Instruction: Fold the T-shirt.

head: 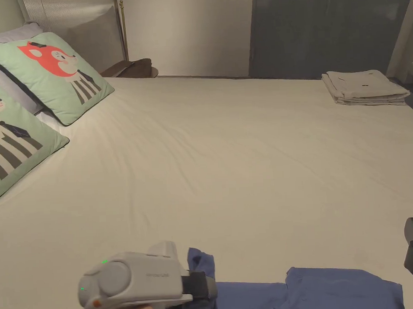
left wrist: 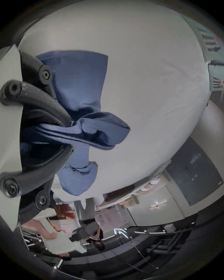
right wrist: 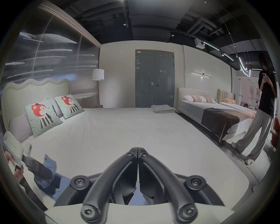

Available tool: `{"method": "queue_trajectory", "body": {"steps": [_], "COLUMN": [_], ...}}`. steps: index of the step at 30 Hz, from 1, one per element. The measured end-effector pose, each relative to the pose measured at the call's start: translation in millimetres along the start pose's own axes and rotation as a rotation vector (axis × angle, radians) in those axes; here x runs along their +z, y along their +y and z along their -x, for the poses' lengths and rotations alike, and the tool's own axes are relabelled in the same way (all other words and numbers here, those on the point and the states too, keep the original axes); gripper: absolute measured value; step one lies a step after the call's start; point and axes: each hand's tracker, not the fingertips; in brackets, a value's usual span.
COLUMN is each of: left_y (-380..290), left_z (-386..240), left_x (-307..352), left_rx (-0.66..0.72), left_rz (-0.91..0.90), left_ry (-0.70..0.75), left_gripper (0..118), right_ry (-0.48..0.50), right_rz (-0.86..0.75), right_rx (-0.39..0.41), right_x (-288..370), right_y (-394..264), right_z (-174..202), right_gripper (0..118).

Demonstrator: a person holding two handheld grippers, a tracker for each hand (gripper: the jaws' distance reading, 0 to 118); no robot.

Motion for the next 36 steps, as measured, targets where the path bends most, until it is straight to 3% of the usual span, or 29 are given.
{"method": "queue_trajectory", "body": {"steps": [4, 6, 7, 8, 10, 11, 13, 14, 15, 16, 17, 18, 20, 29, 34, 36], "left_y": [-14.8, -19.6, -19.4, -19.2, -18.4, -18.6, -22.7, -25.4, -28.7, -35.9, -42.6, -48.9, -60.5, -98.2, -110.2, -107.0], "left_z": [-20.7, -22.7, -20.2, -17.0, -13.6, -12.2, -11.6, -11.6, -11.4, -12.4, -14.5, -17.3, -22.2, -46.7, -74.1, -81.3], "left_x": [-32.6, -38.2, -35.3, -27.4, -12.6, -3.8, 20.4, 27.8, 32.6, 39.0, 37.1, 30.1, 8.8, -41.5, -63.1, -60.9], "left_rx": [-0.058, -0.049, -0.035, -0.001, 0.025, 0.004, -0.048, -0.075, -0.097, -0.124, -0.192, -0.253, -0.358, -0.422, -0.456, -0.437], "left_rz": [0.047, 0.026, 0.019, 0.001, 0.000, -0.016, -0.123, -0.193, -0.270, -0.354, -0.428, -0.462, -0.453, -0.211, -0.189, -0.158], "left_ry": [0.086, 0.112, 0.098, 0.023, -0.115, -0.166, -0.181, -0.142, -0.077, -0.009, 0.084, 0.208, 0.408, 0.226, 0.190, 0.113], "left_gripper": [4, 10, 22, 51, 90, 100, 100, 97, 86, 62, 15, 1, 1, 1, 1, 1], "right_ry": [-0.022, -0.032, -0.036, -0.039, -0.044, -0.045, -0.048, -0.048, -0.044, -0.038, -0.033, -0.030, -0.020, -0.018, -0.032, -0.040], "right_rz": [-0.006, -0.010, -0.011, -0.012, -0.012, -0.012, -0.012, -0.012, -0.012, -0.010, -0.007, -0.006, -0.001, 0.008, 0.004, 0.003], "right_rx": [-0.020, -0.032, -0.035, -0.039, -0.044, -0.046, -0.038, -0.034, -0.035, -0.039, -0.043, -0.046, -0.048, -0.064, -0.058, -0.059], "right_x": [5.0, 8.1, 8.9, 9.6, 11.7, 12.0, 12.3, 12.4, 12.4, 12.1, 12.1, 11.6, 11.5, 11.7, 17.6, 18.1], "right_y": [-2.5, -2.6, -2.9, -3.3, -2.7, -3.1, -3.7, -4.3, -5.1, -5.8, -5.4, -6.1, -7.4, -10.0, -7.9, -7.3], "right_z": [-14.6, -19.9, -21.8, -23.9, -25.5, -26.2, -25.8, -25.4, -25.0, -24.6, -22.9, -21.1, -18.9, -23.3, -28.2, -30.4], "right_gripper": [0, 0, 0, 0, 0, 0, 0, 0, 0, 0, 0, 0, 0, 0, 0, 0]}}
